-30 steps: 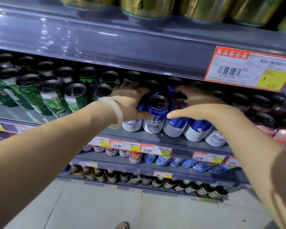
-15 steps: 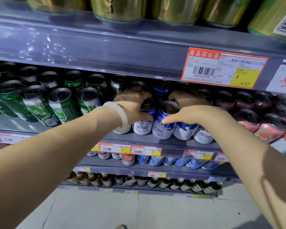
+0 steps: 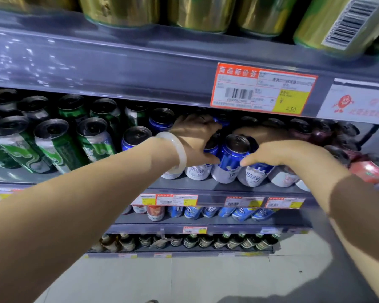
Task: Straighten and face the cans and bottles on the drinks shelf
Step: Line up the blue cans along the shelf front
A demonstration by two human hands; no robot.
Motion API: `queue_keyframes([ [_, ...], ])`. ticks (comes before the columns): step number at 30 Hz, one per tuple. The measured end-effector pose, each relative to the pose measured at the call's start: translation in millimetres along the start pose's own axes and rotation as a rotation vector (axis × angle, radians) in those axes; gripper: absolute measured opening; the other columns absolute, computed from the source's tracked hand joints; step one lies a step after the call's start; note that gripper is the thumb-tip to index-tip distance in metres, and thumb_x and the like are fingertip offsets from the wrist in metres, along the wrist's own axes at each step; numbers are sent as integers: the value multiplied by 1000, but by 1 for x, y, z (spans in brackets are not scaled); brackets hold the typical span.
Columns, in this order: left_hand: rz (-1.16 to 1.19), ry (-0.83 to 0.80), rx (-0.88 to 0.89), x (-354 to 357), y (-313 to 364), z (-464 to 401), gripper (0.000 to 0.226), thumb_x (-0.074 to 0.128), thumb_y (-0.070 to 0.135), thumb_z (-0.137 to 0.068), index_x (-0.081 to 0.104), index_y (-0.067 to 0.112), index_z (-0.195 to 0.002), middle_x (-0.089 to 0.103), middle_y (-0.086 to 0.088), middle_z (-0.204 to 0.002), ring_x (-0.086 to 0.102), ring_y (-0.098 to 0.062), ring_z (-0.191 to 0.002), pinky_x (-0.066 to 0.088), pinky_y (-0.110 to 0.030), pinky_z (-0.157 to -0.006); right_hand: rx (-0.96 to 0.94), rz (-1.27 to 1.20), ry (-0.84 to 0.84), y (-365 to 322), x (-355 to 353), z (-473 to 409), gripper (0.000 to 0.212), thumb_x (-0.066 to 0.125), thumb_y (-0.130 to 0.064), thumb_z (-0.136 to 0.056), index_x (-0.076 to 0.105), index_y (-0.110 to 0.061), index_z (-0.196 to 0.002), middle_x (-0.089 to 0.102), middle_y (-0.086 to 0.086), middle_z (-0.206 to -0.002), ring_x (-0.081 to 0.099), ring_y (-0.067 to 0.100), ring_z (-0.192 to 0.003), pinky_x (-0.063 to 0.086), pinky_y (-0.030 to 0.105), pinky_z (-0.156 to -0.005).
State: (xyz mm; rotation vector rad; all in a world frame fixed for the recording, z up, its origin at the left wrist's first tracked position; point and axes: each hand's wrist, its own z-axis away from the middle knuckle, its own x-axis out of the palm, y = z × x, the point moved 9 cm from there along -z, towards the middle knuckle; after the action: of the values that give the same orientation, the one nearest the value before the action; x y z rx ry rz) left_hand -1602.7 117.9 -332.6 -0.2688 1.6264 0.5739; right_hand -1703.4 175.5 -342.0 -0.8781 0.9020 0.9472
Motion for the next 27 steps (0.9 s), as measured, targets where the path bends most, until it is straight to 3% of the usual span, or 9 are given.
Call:
queue_keyframes([
  [3, 9, -47, 27, 12, 19, -14, 50, 65, 50, -75, 56, 20, -113, 59, -2, -115, 53, -27, -108, 41, -32, -87, -13, 42, 135, 4, -7, -8, 51, 78, -36, -67, 56, -23, -110, 61, 3, -113, 56, 24, -101, 48, 34, -87],
  [7, 47, -62, -19, 26, 12, -24, 52, 70, 46, -71, 54, 21, -114, 58, -5, -118, 50, -31, -110, 43, -37, -92, 20, 78, 149, 14, 1, -17, 50, 75, -51, -62, 55, -27, -101, 57, -2, -98, 51, 20, -86, 39, 27, -71],
  [9, 44, -66, -26, 31, 12, -25, 55, 70, 49, -70, 52, 22, -116, 56, -4, -121, 47, -31, -113, 42, -39, -94, 40, 87, 135, 22, 6, -16, 56, 67, -65, -54, 51, -30, -95, 61, -1, -104, 54, 21, -85, 41, 28, -72],
  [11, 23, -71, -44, 30, 11, -23, 65, 68, 54, -70, 48, 25, -125, 50, -3, -129, 42, -30, -120, 38, -40, -99, 35, 114, 201, 29, 0, -9, 74, 68, -70, -53, 50, -27, -111, 57, 5, -123, 53, 27, -104, 44, 33, -86],
  [13, -8, -87, -84, 26, 3, -16, 75, 63, 59, -73, 39, 26, -135, 44, -3, -138, 37, -29, -128, 32, -40, -105, 80, 156, 305, 41, -14, 4, 85, 71, -66, -58, 47, -22, -126, 50, 9, -132, 46, 32, -119, 42, 39, -98],
  [18, 28, -52, -68, 15, -26, 1, 69, 65, 59, -70, 46, 28, -128, 56, -1, -128, 50, -27, -118, 38, -41, -101, 134, 80, 221, 61, -6, 9, 64, 73, -50, -69, 52, -16, -119, 56, 11, -124, 53, 29, -108, 46, 35, -87],
  [21, 37, -60, -46, 17, -28, 8, 82, 56, 69, -63, 42, 29, -133, 56, -1, -129, 50, -28, -118, 40, -41, -100, 113, 58, 173, 61, -8, 7, 59, 77, -42, -69, 52, -19, -117, 59, 8, -119, 54, 25, -98, 44, 31, -79],
  [24, 92, 44, -14, 6, -33, 12, 84, 34, 72, -61, 55, 20, -124, 62, -7, -118, 55, -30, -110, 44, -38, -95, 103, -31, 162, 60, -13, 10, 61, 77, -42, -69, 53, -22, -122, 60, 5, -124, 56, 23, -103, 45, 29, -86],
  [27, 164, 237, -84, -18, -57, 23, 71, 40, 61, -71, 65, 7, -110, 66, -14, -109, 61, -30, -101, 40, -25, -87, 92, -316, 336, 52, -29, 11, 53, 73, -33, -76, 56, -17, -124, 61, 6, -123, 57, 17, -105, 39, 21, -90],
])
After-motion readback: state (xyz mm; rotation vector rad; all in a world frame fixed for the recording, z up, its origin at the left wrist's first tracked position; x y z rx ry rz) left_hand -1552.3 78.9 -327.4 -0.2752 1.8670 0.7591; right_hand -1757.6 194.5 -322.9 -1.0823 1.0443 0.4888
